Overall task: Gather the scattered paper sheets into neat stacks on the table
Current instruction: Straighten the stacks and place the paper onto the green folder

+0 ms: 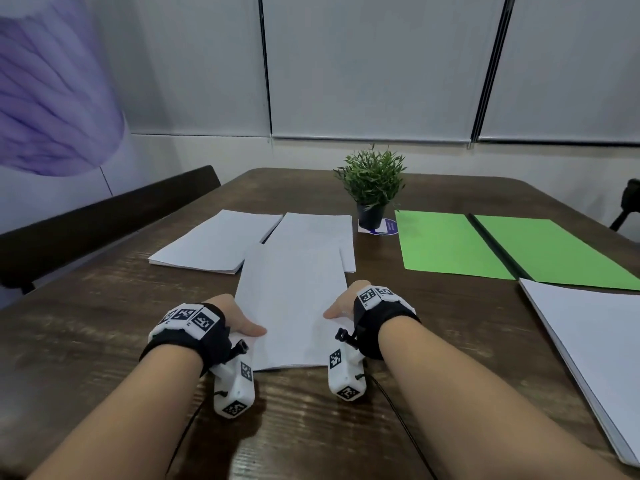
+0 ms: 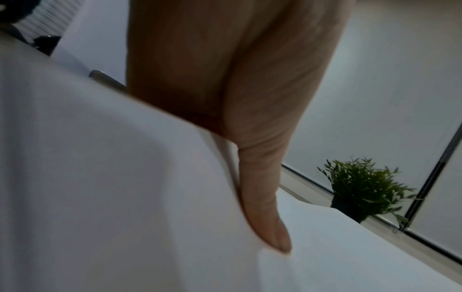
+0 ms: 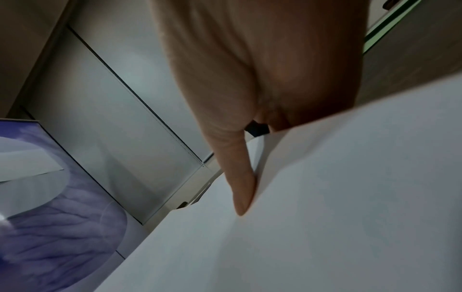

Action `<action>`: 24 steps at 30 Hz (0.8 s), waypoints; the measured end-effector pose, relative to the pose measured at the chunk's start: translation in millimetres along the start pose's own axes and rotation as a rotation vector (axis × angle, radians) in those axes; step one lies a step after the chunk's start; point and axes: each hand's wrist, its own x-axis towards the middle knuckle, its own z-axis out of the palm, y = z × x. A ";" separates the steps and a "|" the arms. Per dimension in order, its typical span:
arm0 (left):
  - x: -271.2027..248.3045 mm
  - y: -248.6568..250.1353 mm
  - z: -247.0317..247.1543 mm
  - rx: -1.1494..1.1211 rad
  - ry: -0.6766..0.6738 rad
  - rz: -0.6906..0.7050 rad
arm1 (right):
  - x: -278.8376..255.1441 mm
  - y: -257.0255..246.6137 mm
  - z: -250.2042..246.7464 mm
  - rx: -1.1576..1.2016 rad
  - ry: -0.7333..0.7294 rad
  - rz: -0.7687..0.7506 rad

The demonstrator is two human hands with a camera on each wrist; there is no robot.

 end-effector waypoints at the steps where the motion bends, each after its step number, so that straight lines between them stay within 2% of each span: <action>1: -3.5 0.6 3.0 -0.008 -0.009 0.013 | -3.4 4.0 -2.0 0.008 -0.019 -0.006; 6: -29.6 15.0 19.7 -0.010 -0.024 0.056 | -21.6 27.9 -6.5 -0.034 -0.052 -0.020; 11: -57.3 37.2 41.5 0.004 -0.019 0.123 | -31.1 59.8 -4.1 -0.050 0.031 -0.048; 14: -72.7 50.3 55.4 0.003 0.046 0.194 | -39.7 80.9 -7.1 0.070 0.036 -0.029; 19: -102.2 79.0 70.6 0.007 0.131 0.353 | -53.8 122.5 -15.3 0.345 0.074 -0.097; 21: -113.1 94.4 72.5 -0.049 0.195 0.448 | -68.9 136.1 -26.4 0.478 0.157 -0.144; 24: -127.7 119.2 74.0 -0.295 0.324 0.588 | -84.4 155.0 -52.9 0.703 0.340 -0.249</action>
